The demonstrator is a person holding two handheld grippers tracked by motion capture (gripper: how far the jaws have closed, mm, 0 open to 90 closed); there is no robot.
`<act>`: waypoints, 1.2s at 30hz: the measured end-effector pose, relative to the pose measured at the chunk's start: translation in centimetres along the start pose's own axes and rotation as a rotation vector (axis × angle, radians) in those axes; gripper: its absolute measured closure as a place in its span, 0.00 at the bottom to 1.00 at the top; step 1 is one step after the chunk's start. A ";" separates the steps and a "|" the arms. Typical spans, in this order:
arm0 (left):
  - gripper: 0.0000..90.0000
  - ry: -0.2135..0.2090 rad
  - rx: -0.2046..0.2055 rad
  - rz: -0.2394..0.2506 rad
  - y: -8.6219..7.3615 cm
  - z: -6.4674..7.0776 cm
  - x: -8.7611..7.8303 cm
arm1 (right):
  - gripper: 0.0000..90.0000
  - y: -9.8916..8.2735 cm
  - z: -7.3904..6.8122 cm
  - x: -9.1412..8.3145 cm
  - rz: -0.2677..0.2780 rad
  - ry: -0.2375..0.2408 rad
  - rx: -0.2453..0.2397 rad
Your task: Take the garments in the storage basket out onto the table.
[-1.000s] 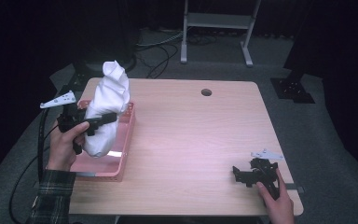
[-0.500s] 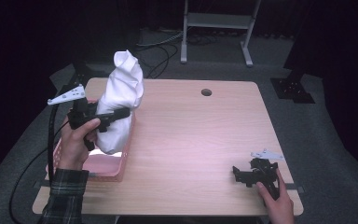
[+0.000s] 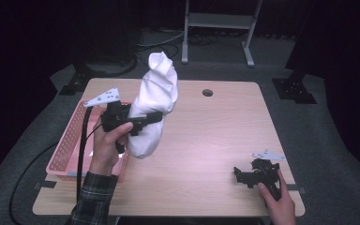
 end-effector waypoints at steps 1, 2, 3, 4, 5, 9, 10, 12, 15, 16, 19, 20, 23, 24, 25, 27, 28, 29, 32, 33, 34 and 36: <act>0.56 -0.005 0.001 0.001 0.0 0.3 0.5 | 0.00 0.0 0.0 0.0 0.000 0.000 0.000; 0.56 -0.008 0.000 0.003 -0.1 0.5 1.0 | 0.00 0.0 0.0 0.0 0.000 0.000 0.001; 0.56 -0.013 0.002 0.001 -0.2 0.7 1.5 | 0.00 0.0 0.0 0.0 0.000 0.000 0.000; 0.56 -0.020 0.001 0.000 -0.3 1.0 2.0 | 0.00 0.0 0.0 0.0 0.001 0.000 0.000; 0.56 -0.023 -0.002 0.002 -0.4 1.3 2.5 | 0.00 0.0 0.0 0.0 0.000 0.000 0.000; 0.56 -0.030 0.005 0.007 -0.9 2.2 4.2 | 0.00 0.0 0.0 0.0 -0.001 0.000 0.000; 0.56 -0.032 0.003 0.008 -1.0 2.4 4.6 | 0.00 0.0 0.0 0.0 -0.001 0.000 0.000; 0.56 -0.029 0.013 0.013 -1.4 2.6 5.4 | 0.00 0.0 0.0 0.0 -0.001 0.000 0.000; 0.56 -0.019 0.019 0.019 -2.2 2.9 6.4 | 0.00 0.0 0.0 0.0 -0.001 0.000 -0.001; 0.56 -0.016 0.020 0.018 -2.5 2.9 6.8 | 0.00 0.0 0.0 0.0 -0.001 0.000 0.001; 0.56 -0.024 0.020 0.016 -3.6 2.9 7.7 | 0.00 0.0 0.0 0.0 -0.001 0.000 0.000; 0.55 -0.016 0.028 0.010 -4.0 2.9 8.0 | 0.00 0.0 0.0 0.0 -0.001 0.000 0.001; 0.55 -0.016 0.032 -0.004 -5.3 2.8 8.6 | 0.00 0.0 0.0 0.0 -0.001 0.000 0.000; 0.55 -0.014 0.030 -0.012 -5.7 2.7 8.8 | 0.00 0.0 0.0 0.0 -0.001 0.000 0.000; 0.55 -0.008 0.033 -0.017 -6.1 2.6 9.0 | 0.00 0.0 0.0 0.0 -0.002 -0.001 0.000; 0.55 0.000 0.033 -0.030 -7.0 2.4 9.5 | 0.00 0.0 0.0 0.0 0.000 -0.001 0.000; 0.55 0.004 0.033 -0.036 -7.4 2.3 9.6 | 0.00 0.0 0.0 0.0 0.000 0.000 0.001; 0.55 0.004 0.033 -0.036 -7.4 2.3 9.6 | 0.00 0.0 0.0 0.0 0.000 -0.001 0.001; 0.55 0.029 0.046 -0.080 -8.8 1.9 10.0 | 0.00 0.0 0.0 0.0 0.000 0.000 0.001; 0.55 0.036 0.040 -0.095 -9.3 1.7 10.2 | 0.00 0.0 0.0 0.0 0.000 0.000 0.001; 0.55 0.036 0.040 -0.095 -9.3 1.7 10.2 | 0.00 0.0 0.0 0.0 0.000 0.000 0.002; 0.55 0.041 0.023 -0.119 -10.4 1.3 10.6 | 0.00 0.0 0.0 0.0 0.000 0.000 0.001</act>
Point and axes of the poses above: each handheld gripper's, and its own axes: x roughly forward along the jaws, y roughly out of its top, z roughly to its right, the point moved 7 cm from there along x, roughly forward along the jaws
